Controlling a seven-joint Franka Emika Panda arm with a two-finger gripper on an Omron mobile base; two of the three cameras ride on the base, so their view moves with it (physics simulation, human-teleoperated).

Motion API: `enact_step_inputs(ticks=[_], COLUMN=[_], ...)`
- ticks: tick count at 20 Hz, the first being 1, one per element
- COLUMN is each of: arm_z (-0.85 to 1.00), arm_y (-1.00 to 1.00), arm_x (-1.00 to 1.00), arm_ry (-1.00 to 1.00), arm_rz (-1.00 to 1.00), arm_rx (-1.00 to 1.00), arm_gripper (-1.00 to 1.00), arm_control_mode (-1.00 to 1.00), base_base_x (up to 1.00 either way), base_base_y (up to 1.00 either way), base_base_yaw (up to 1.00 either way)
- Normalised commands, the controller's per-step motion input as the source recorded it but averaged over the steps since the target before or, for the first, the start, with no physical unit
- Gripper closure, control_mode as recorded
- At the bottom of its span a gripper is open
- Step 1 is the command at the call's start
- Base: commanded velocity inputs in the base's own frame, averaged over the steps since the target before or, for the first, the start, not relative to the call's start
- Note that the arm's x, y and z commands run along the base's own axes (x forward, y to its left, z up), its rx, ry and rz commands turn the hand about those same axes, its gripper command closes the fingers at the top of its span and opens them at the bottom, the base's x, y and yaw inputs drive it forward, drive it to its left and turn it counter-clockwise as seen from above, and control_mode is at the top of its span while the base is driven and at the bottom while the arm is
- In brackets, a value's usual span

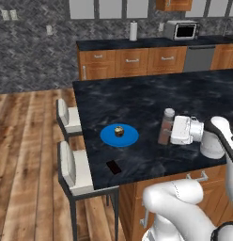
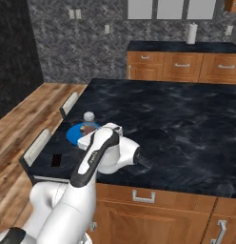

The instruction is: Take the cinnamon bottle from the cabinet and place it on the dining table, next to the plate with the cupcake. Then take the chocolate from the dining counter and place it on the cupcake plate.

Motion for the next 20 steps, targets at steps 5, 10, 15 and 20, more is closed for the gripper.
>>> enact_step_inputs(ticks=[5, 10, 15, 20], arm_z=[-0.57, -0.51, -0.26, -0.31], arm_y=[0.0, 0.0, 0.0, 0.0], arm_x=[0.45, 0.35, 0.29, 0.21], arm_ry=[0.14, 0.05, 0.0, 0.0], arm_rz=[0.0, 0.0, 0.0, 0.0], arm_rx=[0.02, 0.0, 0.0, 0.0], arm_gripper=[1.0, 1.0, 1.0, 1.0], arm_control_mode=[-1.0, -1.0, -1.0, -1.0], base_base_x=[0.0, 0.0, 0.0, 0.0], base_base_y=[0.0, 0.0, 0.0, 0.0], base_base_yaw=[0.0, 0.0, 0.0, 0.0])
